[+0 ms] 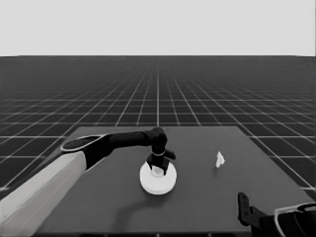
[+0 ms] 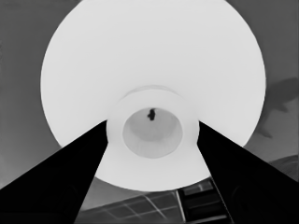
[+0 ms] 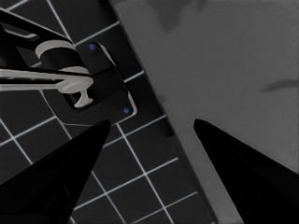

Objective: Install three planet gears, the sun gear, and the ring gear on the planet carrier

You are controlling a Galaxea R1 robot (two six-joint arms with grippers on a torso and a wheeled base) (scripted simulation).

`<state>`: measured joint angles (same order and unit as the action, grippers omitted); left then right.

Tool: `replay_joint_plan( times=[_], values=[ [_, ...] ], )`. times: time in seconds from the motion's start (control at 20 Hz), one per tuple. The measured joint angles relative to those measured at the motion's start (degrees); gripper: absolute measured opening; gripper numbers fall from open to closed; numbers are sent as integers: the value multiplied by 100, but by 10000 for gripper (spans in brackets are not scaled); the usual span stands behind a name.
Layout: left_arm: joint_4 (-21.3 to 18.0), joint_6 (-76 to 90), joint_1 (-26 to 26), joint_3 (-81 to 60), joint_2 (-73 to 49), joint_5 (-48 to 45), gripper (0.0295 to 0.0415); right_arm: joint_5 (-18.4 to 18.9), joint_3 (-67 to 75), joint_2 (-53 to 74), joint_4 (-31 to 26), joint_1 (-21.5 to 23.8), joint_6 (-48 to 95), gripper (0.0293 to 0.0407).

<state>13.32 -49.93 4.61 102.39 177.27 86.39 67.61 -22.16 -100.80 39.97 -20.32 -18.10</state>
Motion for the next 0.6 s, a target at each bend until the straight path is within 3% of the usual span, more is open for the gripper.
replay_joint_plan(
  times=[0.4,0.45,0.5,0.6],
  values=[
    [0,400,3,0,-1,0,348,0,0,0,0,0,0,385],
    [0,430,3,0,-1,0,373,0,0,0,0,0,0,385],
    [0,447,3,0,-1,-1,381,0,0,0,0,0,0,385],
    [0,464,3,0,-1,-1,384,0,0,0,0,0,0,385]
  ],
)
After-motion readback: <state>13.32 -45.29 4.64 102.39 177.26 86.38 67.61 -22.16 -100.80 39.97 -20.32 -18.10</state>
